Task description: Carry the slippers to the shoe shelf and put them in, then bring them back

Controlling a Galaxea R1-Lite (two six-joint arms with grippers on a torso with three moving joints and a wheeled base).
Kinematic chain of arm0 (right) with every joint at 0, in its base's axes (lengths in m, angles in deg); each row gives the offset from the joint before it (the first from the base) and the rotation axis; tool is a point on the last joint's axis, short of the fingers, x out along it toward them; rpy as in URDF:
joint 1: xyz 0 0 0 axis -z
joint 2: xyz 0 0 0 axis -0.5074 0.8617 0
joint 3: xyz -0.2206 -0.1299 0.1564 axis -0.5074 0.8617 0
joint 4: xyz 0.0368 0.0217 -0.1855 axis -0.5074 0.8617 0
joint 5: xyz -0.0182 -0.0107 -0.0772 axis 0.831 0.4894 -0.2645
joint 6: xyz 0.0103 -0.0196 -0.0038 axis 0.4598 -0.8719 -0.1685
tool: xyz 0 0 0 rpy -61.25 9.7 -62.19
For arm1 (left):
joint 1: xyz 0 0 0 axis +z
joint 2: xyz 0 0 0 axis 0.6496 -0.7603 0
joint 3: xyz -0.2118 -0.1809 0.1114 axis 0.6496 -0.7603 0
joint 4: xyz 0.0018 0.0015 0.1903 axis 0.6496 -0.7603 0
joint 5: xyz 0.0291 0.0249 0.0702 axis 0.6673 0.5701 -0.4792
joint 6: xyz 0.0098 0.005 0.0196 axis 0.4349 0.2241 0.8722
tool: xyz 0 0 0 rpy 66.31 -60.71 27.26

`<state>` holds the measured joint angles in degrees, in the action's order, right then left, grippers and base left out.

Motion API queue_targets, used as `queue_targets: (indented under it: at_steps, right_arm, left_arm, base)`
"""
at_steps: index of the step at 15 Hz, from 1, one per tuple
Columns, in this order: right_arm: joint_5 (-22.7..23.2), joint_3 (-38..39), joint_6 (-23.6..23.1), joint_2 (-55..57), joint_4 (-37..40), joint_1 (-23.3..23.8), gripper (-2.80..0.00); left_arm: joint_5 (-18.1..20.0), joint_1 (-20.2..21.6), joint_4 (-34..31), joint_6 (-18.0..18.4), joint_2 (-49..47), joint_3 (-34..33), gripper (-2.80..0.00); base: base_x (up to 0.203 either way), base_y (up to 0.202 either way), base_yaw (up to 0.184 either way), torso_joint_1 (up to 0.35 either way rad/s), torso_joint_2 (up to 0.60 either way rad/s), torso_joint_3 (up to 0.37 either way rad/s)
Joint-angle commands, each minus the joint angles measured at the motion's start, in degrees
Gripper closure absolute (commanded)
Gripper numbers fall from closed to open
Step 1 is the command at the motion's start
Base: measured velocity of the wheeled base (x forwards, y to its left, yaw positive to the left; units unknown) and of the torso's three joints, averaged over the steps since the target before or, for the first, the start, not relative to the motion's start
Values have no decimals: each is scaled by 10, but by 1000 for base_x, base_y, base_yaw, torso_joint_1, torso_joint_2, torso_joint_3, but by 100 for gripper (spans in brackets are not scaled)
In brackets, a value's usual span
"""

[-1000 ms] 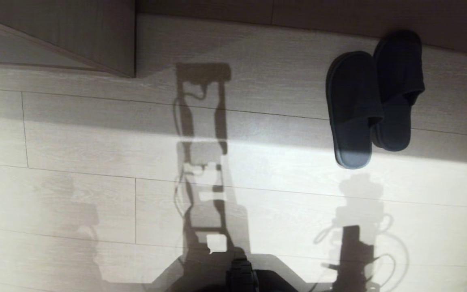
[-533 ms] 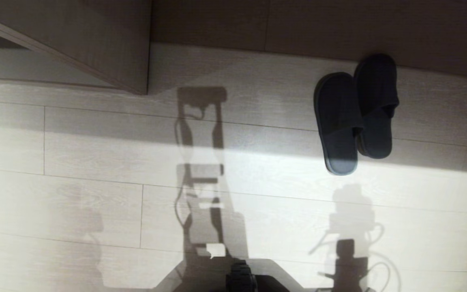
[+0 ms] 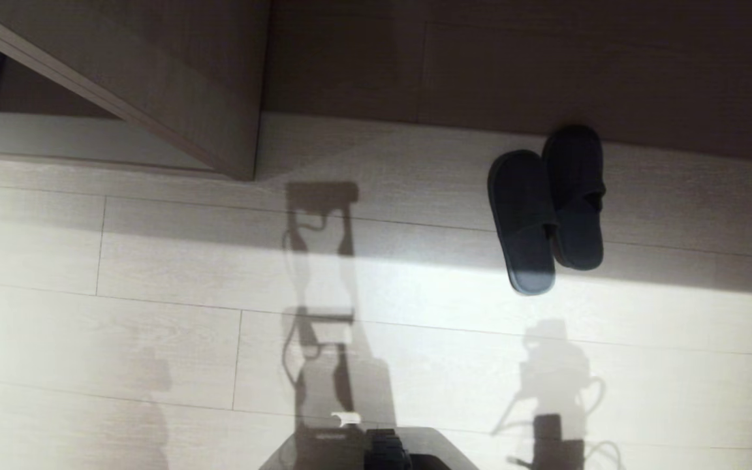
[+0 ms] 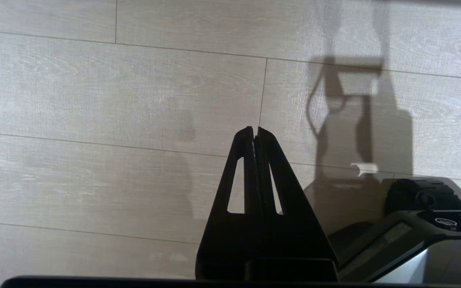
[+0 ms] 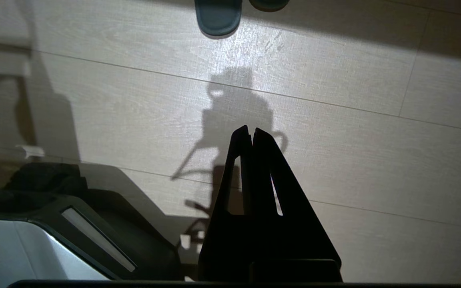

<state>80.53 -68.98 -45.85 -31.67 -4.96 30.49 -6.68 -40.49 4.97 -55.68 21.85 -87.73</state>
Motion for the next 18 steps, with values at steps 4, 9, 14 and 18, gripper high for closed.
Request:
queue_targets:
  at_steps: [4,9,14,18]
  right_arm:
    - [0,1,0,2,0,0,0]
    - [0,0,0,2,0,0,0]
    - [0,1,0,2,-1,0,0]
    - [0,1,0,2,0,0,0]
  left_arm:
    - [0,0,0,0,0,0,0]
    - [1,1,0,0,0,0,0]
    - [1,0,0,0,0,0,0]
    - [1,0,-1,0,0,0,0]
  base:
    - [0,0,0,2,1,208]
    - [0,0,0,1,3,197]
    - [0,0,0,2,1,199]
    - [0,0,0,2,2,200]
